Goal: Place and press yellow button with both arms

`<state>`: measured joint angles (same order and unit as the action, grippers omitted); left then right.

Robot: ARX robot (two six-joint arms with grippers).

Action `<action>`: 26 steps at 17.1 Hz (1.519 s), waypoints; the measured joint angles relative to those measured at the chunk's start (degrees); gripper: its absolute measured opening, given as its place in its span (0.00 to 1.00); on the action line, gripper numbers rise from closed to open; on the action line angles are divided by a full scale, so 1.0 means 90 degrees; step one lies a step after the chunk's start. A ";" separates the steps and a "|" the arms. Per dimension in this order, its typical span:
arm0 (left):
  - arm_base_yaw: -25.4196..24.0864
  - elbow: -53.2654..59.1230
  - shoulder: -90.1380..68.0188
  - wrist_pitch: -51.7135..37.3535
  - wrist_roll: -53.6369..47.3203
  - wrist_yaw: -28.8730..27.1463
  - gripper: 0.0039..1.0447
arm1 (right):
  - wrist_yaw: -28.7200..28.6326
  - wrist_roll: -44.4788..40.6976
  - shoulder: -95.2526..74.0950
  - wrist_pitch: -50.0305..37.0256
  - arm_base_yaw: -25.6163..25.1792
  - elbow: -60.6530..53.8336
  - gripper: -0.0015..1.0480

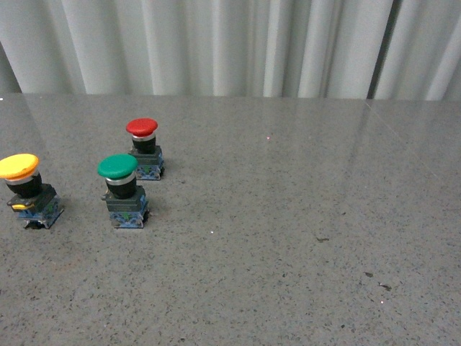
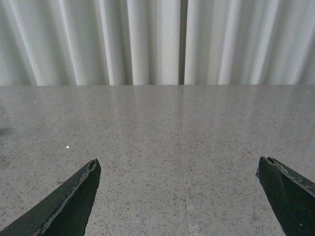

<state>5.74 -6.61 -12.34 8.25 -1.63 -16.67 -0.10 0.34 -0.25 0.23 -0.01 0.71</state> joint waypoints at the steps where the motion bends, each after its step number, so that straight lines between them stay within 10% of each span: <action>1: -0.0447 -0.0418 -0.0925 -0.1086 -0.0236 0.0005 0.94 | 0.0007 0.0000 0.0000 0.0010 0.0000 0.0000 0.94; 4: -0.1163 -0.1479 -0.3024 -0.2652 -0.0709 0.1146 0.94 | 0.0010 0.0000 0.0000 0.0002 0.0000 0.0000 0.94; 10: -0.1292 -0.3674 -0.6513 -0.2042 -0.0801 0.2795 0.94 | 0.0010 0.0000 0.0000 0.0002 0.0000 0.0000 0.94; 26: -0.0141 -0.3738 -0.8128 -0.2169 -0.0636 0.1834 0.94 | 0.0010 0.0000 0.0000 0.0005 0.0000 0.0000 0.94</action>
<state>4.47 -40.25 -85.49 -11.27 -7.35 -0.16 -0.01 0.34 -0.25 0.27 -0.01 0.71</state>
